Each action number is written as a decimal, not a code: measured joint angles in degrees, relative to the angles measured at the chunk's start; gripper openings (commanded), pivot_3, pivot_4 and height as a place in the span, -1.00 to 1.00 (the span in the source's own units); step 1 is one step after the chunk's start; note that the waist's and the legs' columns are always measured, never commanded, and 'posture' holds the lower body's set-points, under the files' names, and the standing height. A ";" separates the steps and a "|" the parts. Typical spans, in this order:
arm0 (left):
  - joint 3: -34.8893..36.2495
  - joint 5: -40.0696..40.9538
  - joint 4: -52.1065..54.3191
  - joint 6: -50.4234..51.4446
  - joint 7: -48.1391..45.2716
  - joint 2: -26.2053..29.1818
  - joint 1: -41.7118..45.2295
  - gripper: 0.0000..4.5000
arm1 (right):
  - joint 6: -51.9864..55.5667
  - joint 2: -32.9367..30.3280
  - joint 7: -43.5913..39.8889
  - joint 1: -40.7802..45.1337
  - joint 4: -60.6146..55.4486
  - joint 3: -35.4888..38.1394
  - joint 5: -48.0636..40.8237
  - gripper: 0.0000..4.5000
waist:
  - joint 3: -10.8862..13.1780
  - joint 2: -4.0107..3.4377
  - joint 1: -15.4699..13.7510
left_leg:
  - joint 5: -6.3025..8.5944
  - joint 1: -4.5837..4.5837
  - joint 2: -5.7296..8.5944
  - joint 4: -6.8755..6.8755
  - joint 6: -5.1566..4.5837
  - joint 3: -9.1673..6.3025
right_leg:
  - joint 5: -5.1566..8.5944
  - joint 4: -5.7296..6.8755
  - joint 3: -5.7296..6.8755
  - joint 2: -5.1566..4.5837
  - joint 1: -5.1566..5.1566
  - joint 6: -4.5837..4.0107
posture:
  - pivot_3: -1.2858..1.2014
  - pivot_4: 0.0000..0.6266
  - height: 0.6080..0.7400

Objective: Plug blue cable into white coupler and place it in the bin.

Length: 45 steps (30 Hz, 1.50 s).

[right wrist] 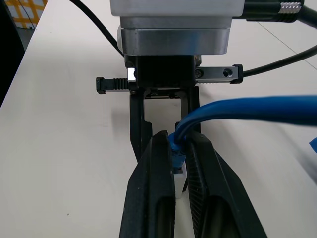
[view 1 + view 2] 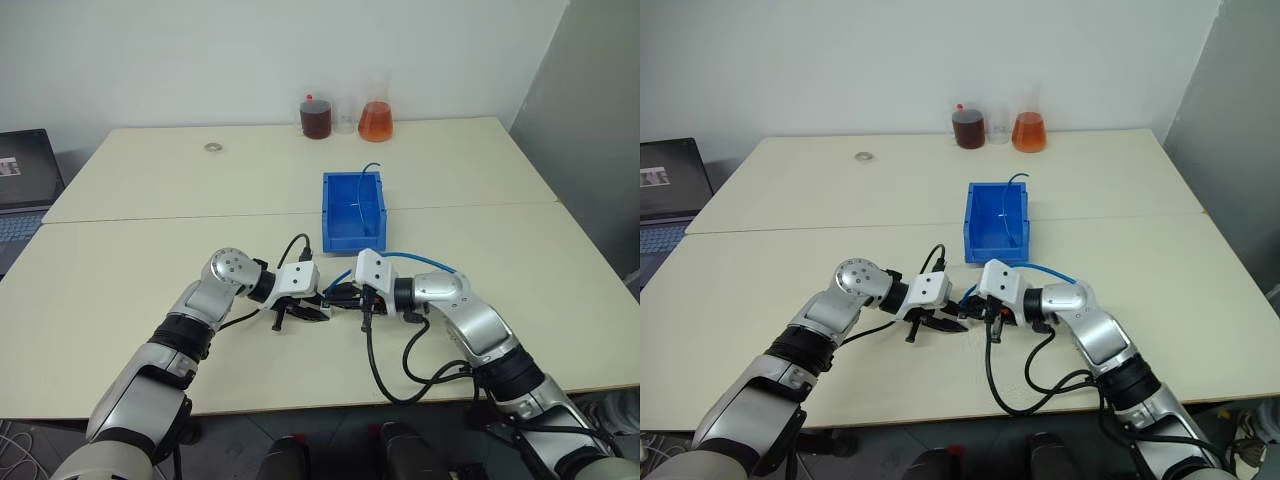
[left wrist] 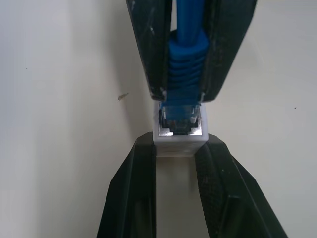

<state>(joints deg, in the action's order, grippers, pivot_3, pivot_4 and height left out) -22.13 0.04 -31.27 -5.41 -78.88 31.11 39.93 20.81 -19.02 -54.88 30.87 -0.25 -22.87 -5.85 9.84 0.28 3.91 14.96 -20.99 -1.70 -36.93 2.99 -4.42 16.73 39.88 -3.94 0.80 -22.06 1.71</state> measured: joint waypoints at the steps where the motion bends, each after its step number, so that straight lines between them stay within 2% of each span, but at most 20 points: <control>1: 0.00 -0.01 0.03 0.01 0.02 0.00 -0.05 -0.66 | 0.78 0.03 0.03 -0.03 -0.33 -0.03 -0.03 -0.96 | -0.02 0.03 0.00 | 0.00 0.00 0.00 0.00 0.00 0.00 | 0.00 0.00 0.00 0.00 0.00 0.00 | 0.03 -0.52 1.00; 8: 0.08 -0.04 1.27 0.24 0.84 0.25 -1.29 -0.66 | 3.10 0.88 0.22 -0.29 -1.02 -0.34 0.09 -0.96 | -0.24 0.16 0.02 | 0.00 0.07 -0.01 0.05 0.00 0.00 | 0.02 -0.03 0.00 0.00 0.03 -0.03 | 0.03 -0.52 1.00; 17: 0.23 -0.04 2.55 1.35 2.02 0.92 -2.69 -0.66 | -3.14 1.62 1.20 -0.82 2.60 -2.11 2.57 -0.96 | -0.79 0.35 0.55 | 0.01 0.24 -0.06 0.17 -0.01 -0.01 | 0.07 -0.16 0.02 0.03 0.21 -0.08 | 0.03 -0.52 1.00; 26: 0.27 -0.04 2.95 1.64 2.87 1.25 -3.17 -0.66 | -3.06 3.67 1.21 -0.48 5.66 -0.82 1.64 -0.96 | -0.98 0.35 0.94 | 0.01 0.58 -0.10 0.35 -0.01 -0.03 | 0.06 -0.37 0.02 0.06 0.51 -0.08 | 0.03 -0.52 1.00; 28: 0.29 -0.04 2.97 1.52 2.99 1.24 -3.21 -0.35 | -2.99 3.67 1.20 -0.41 5.71 -0.76 1.60 -0.96 | -0.98 0.36 0.94 | 0.01 0.59 -0.10 0.37 -0.01 -0.03 | 0.06 -0.39 0.01 0.06 0.52 -0.07 | 0.03 -0.52 1.00; 30: 0.52 -0.03 3.39 1.33 3.19 1.21 -3.44 -0.25 | -2.94 3.69 1.49 -0.14 6.29 -0.40 1.61 -0.96 | -0.97 0.35 0.94 | 0.01 0.59 -0.10 0.39 -0.01 -0.04 | 0.06 -0.41 0.01 0.06 0.52 -0.07 | 0.03 -0.52 1.00; 36: 2.82 1.55 5.92 4.67 2.99 1.66 -5.18 0.30 | -2.62 3.70 1.49 0.29 6.45 0.32 1.00 -0.96 | -0.96 0.36 0.95 | 0.01 0.45 -0.10 0.79 -0.01 -0.03 | 0.05 -0.83 0.00 0.06 0.42 -0.06 | 0.03 -0.52 1.00; 41: 6.81 5.77 13.55 12.08 1.59 7.85 -10.63 0.73 | 1.11 3.61 2.54 -0.33 2.96 1.77 -0.48 -0.96 | -0.73 0.42 1.07 | 0.01 0.02 -0.13 0.88 -0.01 -0.04 | 0.09 -0.82 -0.02 0.06 -0.05 -0.15 | 0.03 -0.52 1.00; 44: 13.72 10.23 21.43 19.94 3.36 12.60 -17.02 0.98 | 9.52 2.95 4.50 -1.04 -1.40 5.21 -3.45 -0.96 | -0.27 0.42 0.86 | 0.00 -0.31 -0.15 0.87 0.00 -0.12 | 0.10 -0.84 0.02 -0.05 -0.28 -0.17 | 0.03 -0.52 1.00; 45: 15.99 11.53 23.88 22.16 4.55 13.25 -18.59 0.98 | 12.68 2.30 5.33 -1.11 -2.76 6.92 -4.67 -0.96 | -0.16 0.42 0.72 | 0.00 -0.49 -0.13 0.85 0.02 -0.16 | 0.10 -0.85 0.10 -0.12 -0.38 -0.17 | 0.03 -0.52 1.00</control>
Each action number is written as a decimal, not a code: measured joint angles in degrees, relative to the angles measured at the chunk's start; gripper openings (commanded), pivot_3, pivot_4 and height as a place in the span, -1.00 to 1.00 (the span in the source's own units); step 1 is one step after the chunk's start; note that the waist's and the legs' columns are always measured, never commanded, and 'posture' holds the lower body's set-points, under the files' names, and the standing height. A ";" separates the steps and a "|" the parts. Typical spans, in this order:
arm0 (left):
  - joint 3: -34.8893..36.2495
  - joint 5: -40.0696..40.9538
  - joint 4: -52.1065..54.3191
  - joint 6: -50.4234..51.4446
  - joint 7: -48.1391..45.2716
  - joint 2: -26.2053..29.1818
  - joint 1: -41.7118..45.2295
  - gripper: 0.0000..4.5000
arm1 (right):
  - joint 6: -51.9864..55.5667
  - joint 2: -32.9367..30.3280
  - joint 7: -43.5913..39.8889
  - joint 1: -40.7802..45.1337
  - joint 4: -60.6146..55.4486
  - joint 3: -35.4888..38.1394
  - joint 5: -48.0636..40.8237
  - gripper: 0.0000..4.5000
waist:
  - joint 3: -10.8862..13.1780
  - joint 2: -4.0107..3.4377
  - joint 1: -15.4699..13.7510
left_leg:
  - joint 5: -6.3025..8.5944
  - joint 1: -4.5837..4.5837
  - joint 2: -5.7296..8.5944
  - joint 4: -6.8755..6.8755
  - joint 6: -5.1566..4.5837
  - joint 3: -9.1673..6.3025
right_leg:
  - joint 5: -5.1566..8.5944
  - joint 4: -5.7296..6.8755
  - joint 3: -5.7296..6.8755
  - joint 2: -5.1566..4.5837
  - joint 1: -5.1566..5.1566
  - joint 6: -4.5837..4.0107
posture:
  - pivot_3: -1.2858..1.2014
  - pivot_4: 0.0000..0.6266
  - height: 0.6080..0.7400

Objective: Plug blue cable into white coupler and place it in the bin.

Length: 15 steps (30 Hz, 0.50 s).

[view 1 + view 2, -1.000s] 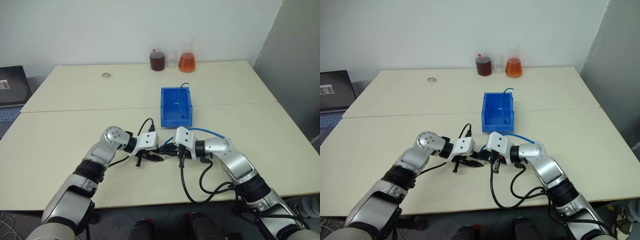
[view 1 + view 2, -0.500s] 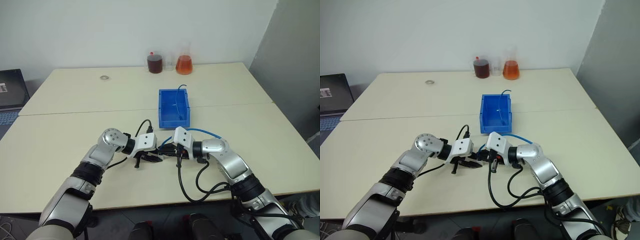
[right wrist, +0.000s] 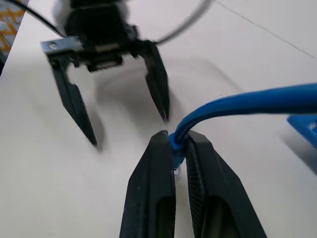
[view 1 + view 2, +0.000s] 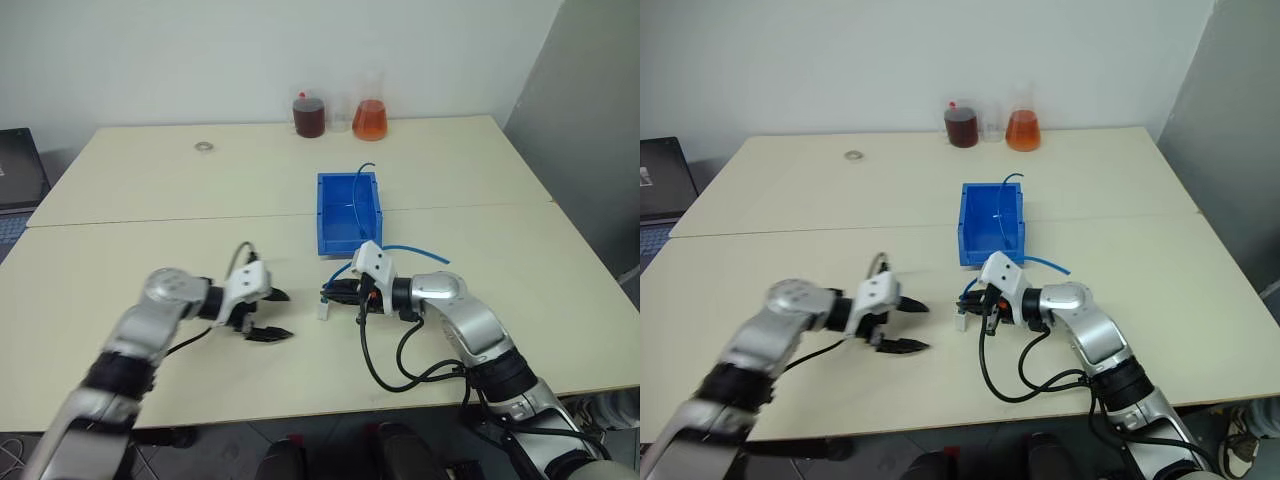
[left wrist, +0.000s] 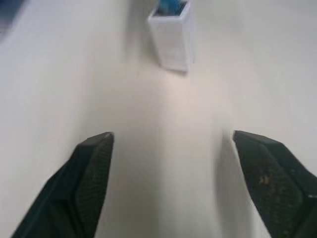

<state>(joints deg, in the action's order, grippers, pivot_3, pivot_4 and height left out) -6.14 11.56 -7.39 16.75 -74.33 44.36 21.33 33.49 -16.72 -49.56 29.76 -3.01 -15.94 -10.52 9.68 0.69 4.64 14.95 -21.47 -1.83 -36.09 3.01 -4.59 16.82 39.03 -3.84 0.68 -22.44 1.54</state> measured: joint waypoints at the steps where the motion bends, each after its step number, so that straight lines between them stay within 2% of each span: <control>1: 2.34 1.24 3.03 1.72 1.85 0.18 -1.85 0.98 | 3.71 -0.57 0.97 0.04 -1.96 1.79 -1.28 -0.96 | 0.07 0.01 -0.38 | 0.00 -0.24 0.04 -0.04 0.01 -0.05 | -0.01 -0.03 0.04 -0.09 -0.16 -0.02 | 0.03 -0.52 1.00; 3: 5.98 3.09 8.49 4.30 6.03 -0.82 -5.12 0.98 | 10.05 -1.25 2.38 0.57 -5.89 5.17 -4.39 -0.96 | 0.11 0.03 -1.26 | -0.01 -0.55 0.15 -0.06 0.03 -0.06 | -0.16 -0.02 0.10 -0.23 -0.44 -0.23 | 0.03 -0.52 1.00; 5: 10.26 5.76 17.56 7.36 12.75 -4.85 -10.57 0.98 | 19.01 -1.27 3.85 2.73 -10.99 9.14 -9.26 -0.96 | 0.14 0.02 -1.64 | -0.02 -0.94 0.10 -0.10 0.05 -0.07 | -0.22 0.03 0.08 -0.46 -0.80 -0.22 | 0.03 -0.52 1.00; 9: 11.81 8.30 29.93 12.36 22.80 -11.18 -18.28 0.98 | 30.46 -1.38 6.68 10.80 -14.06 14.71 -15.55 -0.96 | 0.19 0.08 -1.85 | -0.02 -1.13 0.20 -0.10 0.07 -0.05 | -0.25 -0.06 0.14 -0.70 -0.90 -0.20 | 0.03 -0.52 1.00; 12: 12.49 8.73 34.37 14.85 28.67 -13.47 -20.61 0.98 | 34.72 -1.31 8.53 15.52 -11.92 16.65 -17.89 -0.96 | 0.22 0.11 -1.88 | -0.02 -1.12 0.29 -0.09 0.07 -0.04 | -0.25 -0.06 0.25 -0.67 -0.90 -0.20 | 0.03 -0.52 1.00; 15: 13.09 8.64 36.95 15.86 34.59 -16.66 -21.44 0.98 | 33.95 -2.62 9.21 21.74 -3.19 17.10 -17.49 -0.96 | 0.24 0.11 -1.87 | -0.02 -1.09 0.31 -0.11 0.06 0.00 | -0.26 -0.04 0.31 -0.57 -0.88 -0.18 | 0.03 -0.52 1.00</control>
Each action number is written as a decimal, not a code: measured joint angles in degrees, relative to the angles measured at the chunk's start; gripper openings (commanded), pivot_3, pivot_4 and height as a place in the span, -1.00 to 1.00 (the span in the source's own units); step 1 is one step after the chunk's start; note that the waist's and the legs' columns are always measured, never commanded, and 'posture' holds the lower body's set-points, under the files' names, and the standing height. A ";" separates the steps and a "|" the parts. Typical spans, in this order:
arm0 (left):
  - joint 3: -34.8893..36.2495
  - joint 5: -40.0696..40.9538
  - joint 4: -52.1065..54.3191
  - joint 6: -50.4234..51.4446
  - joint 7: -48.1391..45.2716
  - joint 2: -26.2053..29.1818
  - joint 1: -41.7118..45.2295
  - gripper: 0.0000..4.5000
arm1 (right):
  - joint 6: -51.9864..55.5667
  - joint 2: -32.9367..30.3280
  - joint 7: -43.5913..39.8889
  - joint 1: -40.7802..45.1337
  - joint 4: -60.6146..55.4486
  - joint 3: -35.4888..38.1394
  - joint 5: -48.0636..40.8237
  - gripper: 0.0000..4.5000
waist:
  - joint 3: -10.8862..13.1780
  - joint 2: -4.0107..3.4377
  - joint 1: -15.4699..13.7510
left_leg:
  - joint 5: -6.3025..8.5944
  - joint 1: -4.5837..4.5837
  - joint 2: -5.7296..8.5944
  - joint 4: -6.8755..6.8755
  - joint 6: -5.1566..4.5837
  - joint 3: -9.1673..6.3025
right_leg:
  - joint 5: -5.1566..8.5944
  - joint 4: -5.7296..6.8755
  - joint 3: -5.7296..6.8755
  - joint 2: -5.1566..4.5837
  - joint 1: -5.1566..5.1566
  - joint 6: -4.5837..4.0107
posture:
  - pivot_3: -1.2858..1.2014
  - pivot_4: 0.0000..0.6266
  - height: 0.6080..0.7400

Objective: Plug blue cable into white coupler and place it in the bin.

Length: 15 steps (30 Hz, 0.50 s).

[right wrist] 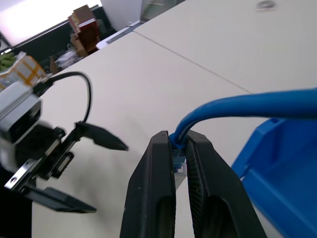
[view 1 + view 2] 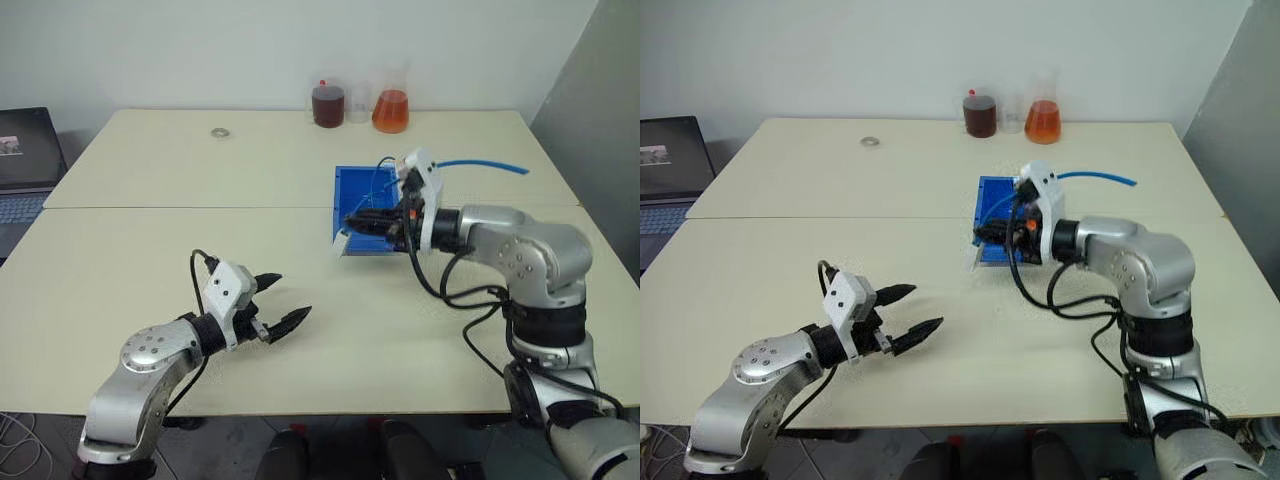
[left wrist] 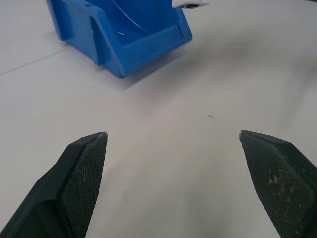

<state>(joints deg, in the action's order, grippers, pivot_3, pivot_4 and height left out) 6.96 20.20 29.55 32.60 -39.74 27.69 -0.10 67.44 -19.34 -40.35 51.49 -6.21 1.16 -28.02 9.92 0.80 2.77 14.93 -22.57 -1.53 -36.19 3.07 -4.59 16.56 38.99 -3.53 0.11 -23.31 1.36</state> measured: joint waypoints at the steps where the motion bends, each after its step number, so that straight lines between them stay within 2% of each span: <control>1: 0.05 -0.10 0.32 0.14 1.86 -0.87 0.03 0.98 | -1.89 -0.65 0.03 1.96 3.74 -0.04 0.70 -0.96 | 0.00 0.00 -0.02 | 0.00 0.02 0.02 -0.02 0.00 0.02 | -0.01 0.00 0.01 0.11 0.01 0.01 | 0.03 -0.52 1.00; 5: 0.26 -0.20 0.28 0.95 6.45 -2.25 0.30 0.98 | -11.55 -1.87 -1.21 7.87 20.22 -0.94 4.70 -0.96 | 0.00 0.01 0.14 | 0.00 0.02 -0.01 -0.07 0.00 0.11 | -0.03 0.00 -0.05 0.17 0.02 0.02 | 0.03 -0.52 1.00; 9: -0.35 -0.21 0.19 0.68 6.71 -2.15 0.04 0.98 | -21.20 -1.59 -3.79 12.46 36.88 -3.39 9.04 -0.96 | 0.00 0.00 0.27 | 0.00 -0.01 -0.01 -0.05 0.00 0.21 | -0.03 -0.03 -0.14 0.16 -0.01 0.01 | 0.03 -0.52 1.00; 14: -1.31 -0.57 -0.28 -0.25 6.93 -2.13 -0.05 0.98 | -28.79 0.15 -5.84 15.80 48.55 -4.72 12.27 -0.96 | 0.00 0.00 0.41 | 0.00 -0.02 -0.04 -0.03 0.00 0.27 | -0.03 -0.03 -0.18 0.15 -0.04 0.00 | 0.03 -0.52 1.00; 15: -1.44 -0.60 -0.26 -0.29 7.09 -2.05 -0.06 0.99 | -30.44 0.55 -5.84 16.56 50.82 -4.77 13.14 -0.81 | 0.00 0.00 0.40 | 0.00 -0.02 -0.04 -0.03 0.00 0.26 | -0.03 -0.02 -0.17 0.15 -0.04 0.00 | 0.03 -0.52 1.00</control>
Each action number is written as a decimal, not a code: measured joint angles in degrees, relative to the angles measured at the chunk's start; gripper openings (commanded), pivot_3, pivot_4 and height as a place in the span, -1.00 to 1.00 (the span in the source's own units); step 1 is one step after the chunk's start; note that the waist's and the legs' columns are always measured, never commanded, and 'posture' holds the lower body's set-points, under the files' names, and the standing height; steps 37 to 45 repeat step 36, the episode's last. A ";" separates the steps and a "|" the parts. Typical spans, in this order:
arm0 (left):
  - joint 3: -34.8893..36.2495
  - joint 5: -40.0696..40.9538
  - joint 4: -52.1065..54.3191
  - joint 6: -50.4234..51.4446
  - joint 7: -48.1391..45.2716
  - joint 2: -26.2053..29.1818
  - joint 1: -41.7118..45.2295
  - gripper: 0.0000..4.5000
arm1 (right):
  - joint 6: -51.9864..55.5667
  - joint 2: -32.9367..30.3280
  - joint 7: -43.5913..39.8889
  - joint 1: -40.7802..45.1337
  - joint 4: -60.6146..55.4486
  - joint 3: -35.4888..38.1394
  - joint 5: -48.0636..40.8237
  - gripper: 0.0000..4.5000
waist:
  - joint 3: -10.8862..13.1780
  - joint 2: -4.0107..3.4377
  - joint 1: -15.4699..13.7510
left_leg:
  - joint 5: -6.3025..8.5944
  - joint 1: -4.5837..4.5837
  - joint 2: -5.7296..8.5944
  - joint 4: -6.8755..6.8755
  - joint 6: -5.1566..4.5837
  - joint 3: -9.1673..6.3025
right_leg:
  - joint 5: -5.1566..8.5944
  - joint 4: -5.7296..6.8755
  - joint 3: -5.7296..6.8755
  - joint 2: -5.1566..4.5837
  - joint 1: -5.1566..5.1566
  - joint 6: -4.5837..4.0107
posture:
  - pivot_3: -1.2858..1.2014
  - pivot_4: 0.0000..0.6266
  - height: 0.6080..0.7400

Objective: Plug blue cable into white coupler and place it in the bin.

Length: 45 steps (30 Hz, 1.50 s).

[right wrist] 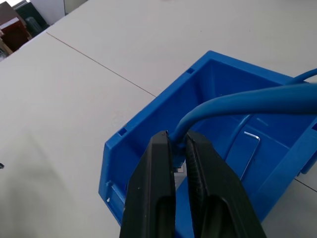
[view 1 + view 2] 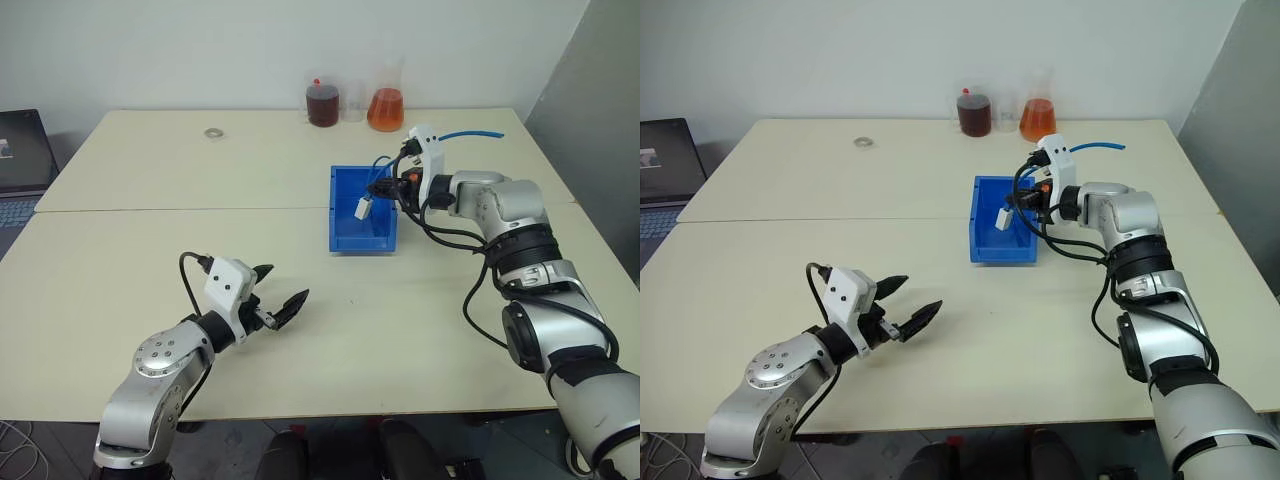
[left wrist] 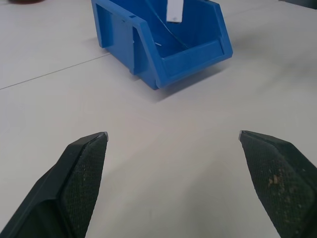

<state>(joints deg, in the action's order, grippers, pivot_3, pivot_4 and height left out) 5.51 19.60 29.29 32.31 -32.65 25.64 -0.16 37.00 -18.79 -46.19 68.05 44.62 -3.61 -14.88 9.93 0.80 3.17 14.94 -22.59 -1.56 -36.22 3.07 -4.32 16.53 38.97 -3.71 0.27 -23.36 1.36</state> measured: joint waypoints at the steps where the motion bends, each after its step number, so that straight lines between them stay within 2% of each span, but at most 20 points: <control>1: -0.03 0.03 0.08 0.07 0.21 0.10 -0.02 1.00 | -1.51 0.29 0.03 0.59 1.91 0.01 0.45 -0.66 | 0.00 0.00 -0.02 | 0.00 0.00 0.00 -0.01 0.00 -0.01 | 0.00 0.01 0.00 0.00 0.00 0.00 | 0.03 -0.52 1.00; 2: -0.04 0.10 0.44 0.51 0.65 0.30 -0.01 1.00 | -2.83 0.56 0.03 1.11 3.68 0.04 0.88 -0.62 | 0.00 0.00 -0.02 | 0.00 0.00 0.00 -0.01 0.00 -0.01 | 0.00 0.01 0.00 0.00 0.00 0.00 | 0.03 -0.52 1.00; 8: -0.02 1.77 5.30 5.90 2.95 1.43 2.52 1.00 | -6.73 1.53 -0.07 2.81 10.53 0.27 2.56 0.05 | 0.00 0.00 -0.01 | 0.00 0.00 0.01 -0.03 0.01 -0.01 | 0.00 0.05 0.00 0.00 0.00 0.00 | 0.03 -0.52 1.00; 11: -0.02 3.00 7.08 9.08 4.55 1.58 4.66 1.00 | -7.82 1.60 -0.08 3.28 12.28 0.63 2.95 0.32 | 0.00 0.00 -0.03 | 0.00 0.00 0.01 -0.04 0.01 -0.01 | 0.00 0.06 0.00 0.00 0.00 0.00 | 0.03 -0.52 1.00; 17: -0.35 3.06 6.97 9.93 5.61 1.57 5.41 1.00 | -8.70 1.55 1.85 4.87 15.14 2.40 3.73 0.96 | 0.00 0.00 0.04 | -0.01 0.01 0.00 -0.04 0.02 0.00 | -0.01 0.08 -0.01 0.00 0.00 -0.01 | 0.03 -0.52 1.00; 23: -0.49 3.86 6.99 9.73 5.48 1.58 3.48 1.00 | -8.83 0.41 8.12 7.74 16.88 7.35 3.43 0.98 | 0.00 0.00 -0.08 | -0.01 -0.01 0.01 -0.05 0.02 0.00 | -0.01 0.07 -0.01 -0.02 0.00 -0.01 | 0.03 -0.52 1.00; 27: -0.47 4.12 6.74 8.82 4.86 1.75 2.33 1.00 | -6.57 -0.83 9.51 8.08 16.17 9.33 2.83 0.98 | 0.00 0.00 -0.12 | -0.01 0.00 0.02 -0.06 0.02 0.02 | -0.01 0.08 -0.02 -0.02 0.00 -0.01 | 0.03 -0.52 1.00; 32: -0.46 4.07 4.97 7.63 4.60 1.81 1.98 1.00 | -2.11 -2.52 11.31 6.12 11.23 10.40 2.33 0.98 | 0.00 0.00 -0.19 | -0.01 -0.01 0.02 -0.08 0.01 0.02 | -0.01 0.10 -0.01 -0.01 0.00 -0.01 | 0.03 -0.52 1.00; 36: 0.02 3.21 1.61 7.60 7.06 1.54 2.13 1.00 | 1.78 -3.71 13.98 0.95 5.25 12.28 1.76 0.98 | -0.01 0.00 -0.38 | -0.01 -0.03 0.02 -0.14 0.01 0.02 | -0.01 0.11 -0.02 -0.02 0.02 -0.01 | 0.03 -0.52 1.00; 45: 0.02 3.21 1.61 7.60 7.06 1.54 2.13 1.00 | 1.78 -3.71 13.98 0.95 5.25 12.28 1.76 0.98 | -0.01 0.00 -0.38 | -0.01 -0.03 0.02 -0.14 0.01 0.02 | -0.01 0.11 -0.02 -0.02 0.02 -0.01 | 0.03 -0.52 1.00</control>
